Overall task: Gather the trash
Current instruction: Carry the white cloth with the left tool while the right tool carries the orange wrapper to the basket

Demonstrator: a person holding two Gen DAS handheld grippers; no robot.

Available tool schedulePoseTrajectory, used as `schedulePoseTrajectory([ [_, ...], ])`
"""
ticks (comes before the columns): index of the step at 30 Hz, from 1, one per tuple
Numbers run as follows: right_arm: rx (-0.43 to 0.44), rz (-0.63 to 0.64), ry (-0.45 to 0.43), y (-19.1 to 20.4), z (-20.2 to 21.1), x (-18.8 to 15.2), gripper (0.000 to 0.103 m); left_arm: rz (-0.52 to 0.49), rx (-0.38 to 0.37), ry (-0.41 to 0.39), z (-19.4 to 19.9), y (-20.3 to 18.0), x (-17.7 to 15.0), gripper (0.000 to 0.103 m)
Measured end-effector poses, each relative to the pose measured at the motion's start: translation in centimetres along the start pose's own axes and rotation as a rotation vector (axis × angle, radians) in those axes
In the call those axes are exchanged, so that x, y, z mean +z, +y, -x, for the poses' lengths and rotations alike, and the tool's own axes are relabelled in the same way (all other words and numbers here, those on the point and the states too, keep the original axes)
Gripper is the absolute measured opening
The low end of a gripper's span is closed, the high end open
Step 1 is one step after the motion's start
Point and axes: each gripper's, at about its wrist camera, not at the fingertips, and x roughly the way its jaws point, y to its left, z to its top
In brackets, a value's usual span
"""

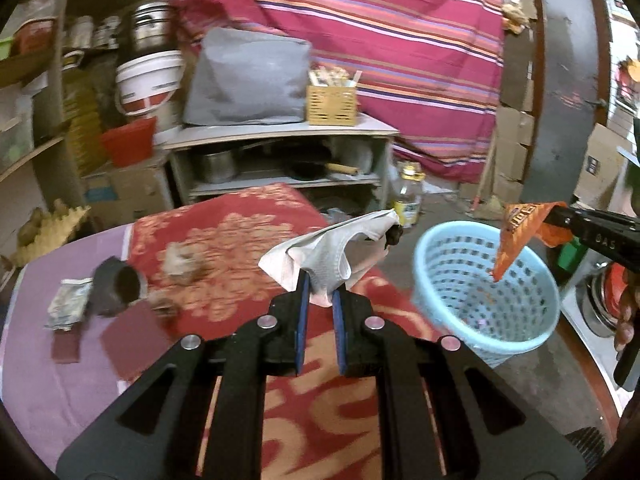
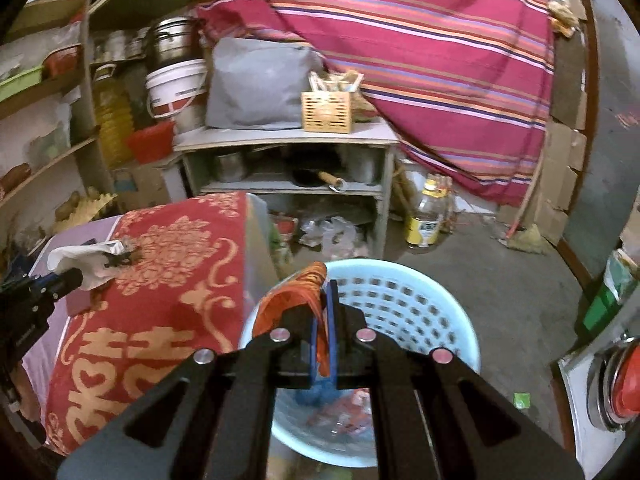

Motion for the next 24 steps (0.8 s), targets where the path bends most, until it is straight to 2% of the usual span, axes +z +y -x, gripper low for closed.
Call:
schedulePoseTrajectory([
  [9,-0.064,-0.032,0.021,-5.0,-0.3,-0.9,0.004,-0.050,-0.055,0.031,-3.1,-6.6,0.3,0.010],
  [15,-0.080,-0.054,0.021,-7.2,-0.4,-1.2,0.004,-0.026,-0.098,0.056,-5.0,-8.9,0.7,0.010],
  [24,-0.073,-0.080,0.027,-8.9,-0.9,-1.9,0.004,-0.058,-0.131,0.086,-6.9,-12.3,1.2,0.011],
])
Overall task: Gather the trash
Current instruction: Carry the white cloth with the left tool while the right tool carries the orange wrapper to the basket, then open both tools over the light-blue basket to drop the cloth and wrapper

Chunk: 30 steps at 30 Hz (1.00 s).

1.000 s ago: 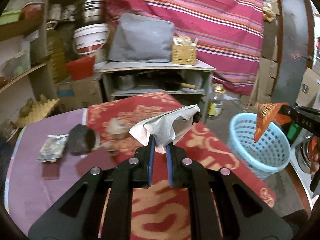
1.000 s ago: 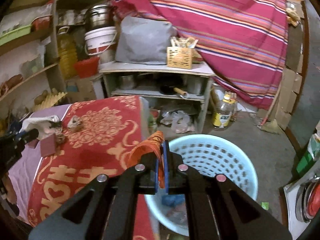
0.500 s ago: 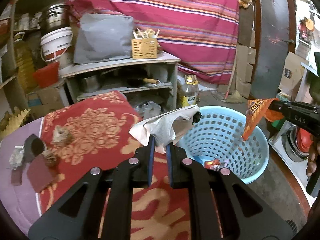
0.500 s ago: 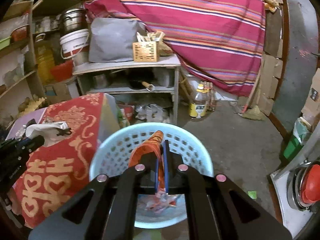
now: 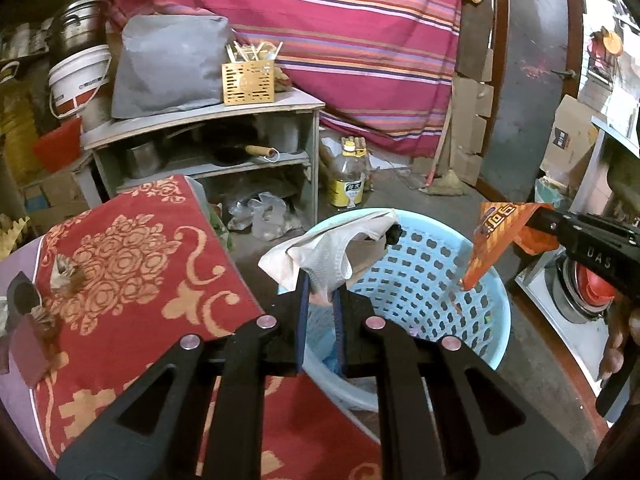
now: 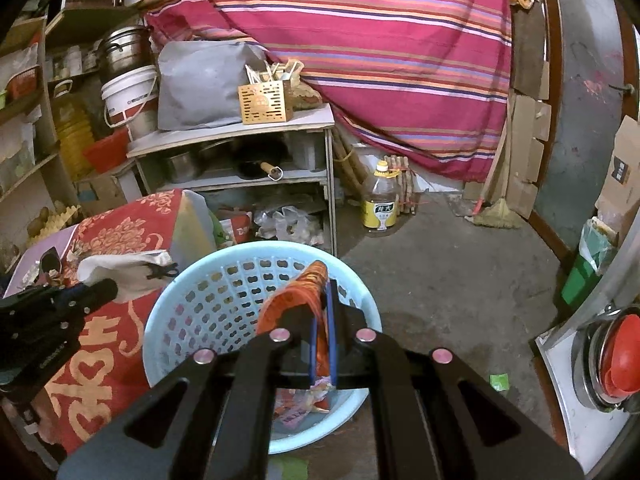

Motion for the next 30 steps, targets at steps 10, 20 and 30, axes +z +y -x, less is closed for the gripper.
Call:
schedulePoseTrajectory([
  [10,0.010,-0.001,0.011,-0.2,-0.4,-0.2,0.004,-0.020,-0.029,0.035,-0.9,-0.9,0.0,0.029],
  [20,0.012,0.024,0.067,1.2,-1.7,-0.6,0.005,0.007,0.051,-0.035,1.7,1.8,0.0,0.076],
  [30,-0.045,0.030,0.162,2.9,-4.1,-1.7,0.069,0.038,0.117,-0.078,5.0,6.2,-0.5,0.091],
])
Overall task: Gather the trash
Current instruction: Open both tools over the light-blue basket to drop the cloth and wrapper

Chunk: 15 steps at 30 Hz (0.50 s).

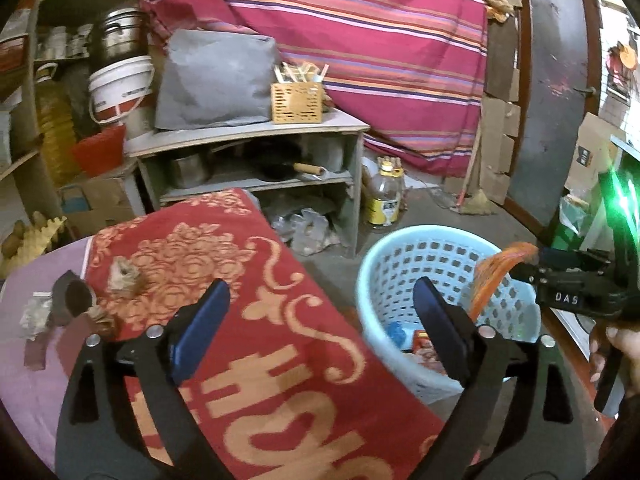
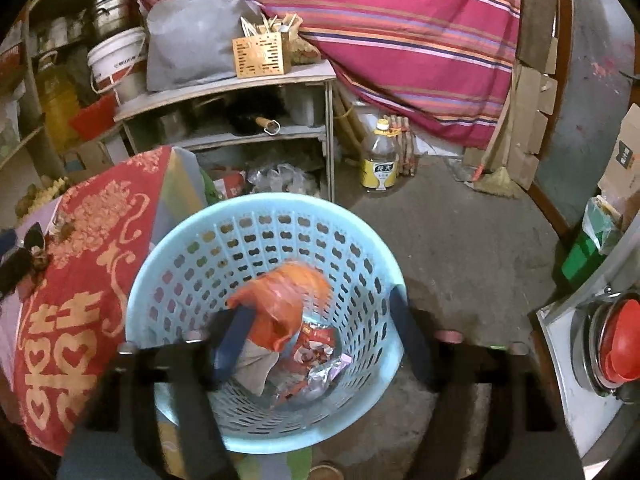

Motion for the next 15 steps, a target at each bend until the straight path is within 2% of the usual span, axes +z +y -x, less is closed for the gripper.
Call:
schedulePoseTrajectory([
  [7,-0.019,0.005,0.011,1.7,-0.3,-0.5,0.069,0.027,0.053,-0.025,2.1,4.0,-0.5,0.095],
  [15,-0.013,-0.002,-0.079,4.4,2.1,-0.1,0.069,0.079,0.129,-0.050,4.8,10.2,-1.4,0.097],
])
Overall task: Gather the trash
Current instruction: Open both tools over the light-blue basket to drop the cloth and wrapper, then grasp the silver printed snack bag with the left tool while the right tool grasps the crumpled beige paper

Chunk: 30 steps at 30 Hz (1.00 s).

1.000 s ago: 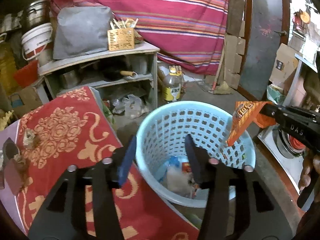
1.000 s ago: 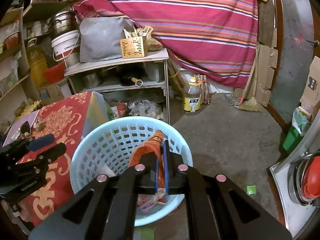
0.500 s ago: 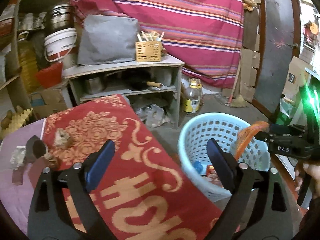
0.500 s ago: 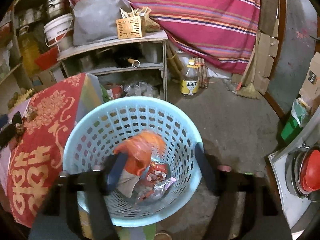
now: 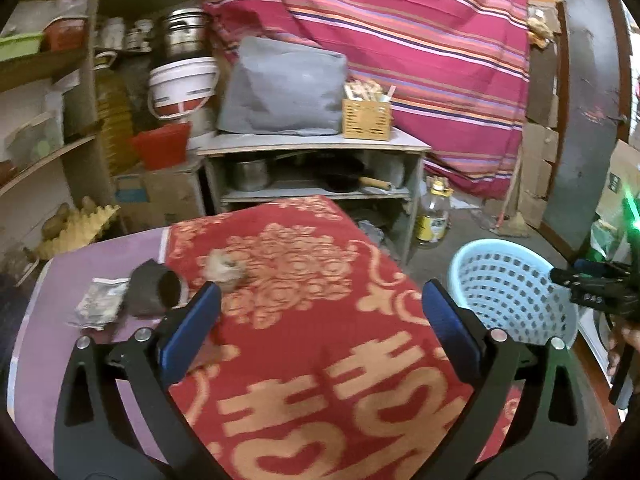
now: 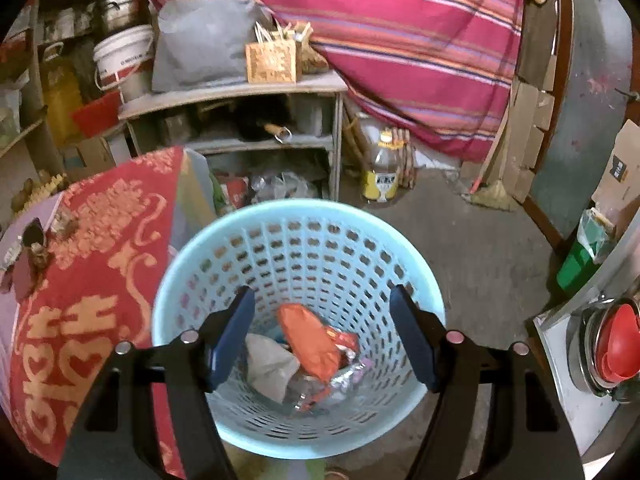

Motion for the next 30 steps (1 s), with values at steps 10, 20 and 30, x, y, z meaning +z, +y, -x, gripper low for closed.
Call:
schedulePoseTrajectory([
  [10,0.056,0.006,-0.105,5.5,2.7,1.2,0.084,0.045,0.128,-0.010,1.2,10.0,-1.6,0.097],
  [20,0.129,0.086,-0.160,13.9,2.1,0.8,0.085,0.123,0.276,0.006,-0.8,20.6,-3.7,0.097],
  [30,0.235,0.144,-0.171,22.5,0.0,0.6,0.085,0.246,0.308,0.065,-3.4,27.0,-5.4,0.097],
])
